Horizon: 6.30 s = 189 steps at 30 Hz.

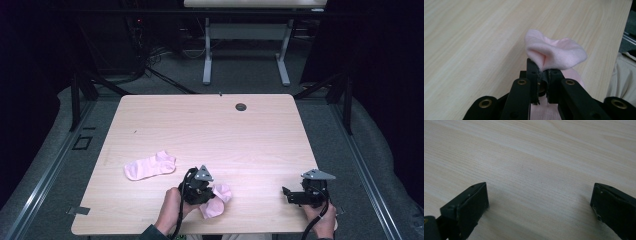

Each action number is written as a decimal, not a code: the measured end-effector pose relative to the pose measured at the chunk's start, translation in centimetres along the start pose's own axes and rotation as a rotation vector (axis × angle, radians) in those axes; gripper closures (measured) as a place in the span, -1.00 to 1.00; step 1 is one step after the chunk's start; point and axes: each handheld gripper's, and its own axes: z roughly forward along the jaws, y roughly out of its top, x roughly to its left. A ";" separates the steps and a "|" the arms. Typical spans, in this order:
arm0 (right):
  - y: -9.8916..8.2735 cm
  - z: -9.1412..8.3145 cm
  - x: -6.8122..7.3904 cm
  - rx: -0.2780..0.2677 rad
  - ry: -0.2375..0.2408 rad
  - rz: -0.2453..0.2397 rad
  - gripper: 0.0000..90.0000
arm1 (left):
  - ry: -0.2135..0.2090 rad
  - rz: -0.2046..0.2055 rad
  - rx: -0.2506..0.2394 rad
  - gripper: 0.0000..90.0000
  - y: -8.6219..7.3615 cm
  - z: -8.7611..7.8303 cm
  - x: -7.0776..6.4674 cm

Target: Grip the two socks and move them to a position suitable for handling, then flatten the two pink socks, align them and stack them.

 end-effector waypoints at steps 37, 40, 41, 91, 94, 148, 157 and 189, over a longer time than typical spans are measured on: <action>0.0 0.0 0.0 0.000 -0.004 -0.001 -0.99 | 0.241 -0.324 -0.101 -1.00 -4.3 -8.6 9.2; 0.0 0.0 0.0 0.000 -0.005 -0.001 -0.99 | 0.266 -0.364 -0.089 -1.00 -4.8 -8.9 10.3; 0.0 0.0 0.0 0.000 -0.005 -0.001 -0.99 | 0.278 -0.385 -0.079 -1.00 -5.1 -8.9 10.9; 0.0 0.0 0.0 -0.003 -0.004 0.001 -0.97 | 0.505 -0.439 0.036 0.91 -7.4 -7.1 15.1; 0.0 0.0 0.0 -0.001 -0.007 -0.001 -0.97 | 0.472 -0.392 -0.021 0.91 -5.7 -8.1 13.7; 0.2 0.0 0.1 0.014 -0.020 0.025 -0.98 | 0.096 -0.173 0.056 -0.27 4.3 2.5 7.4; 1.9 -1.4 2.4 0.030 0.033 0.052 -1.00 | 0.160 -0.145 0.006 -0.65 3.2 -1.5 6.7; 1.9 -3.3 8.2 0.092 0.190 0.062 -0.98 | 0.079 0.124 0.121 -0.56 4.0 0.3 -1.4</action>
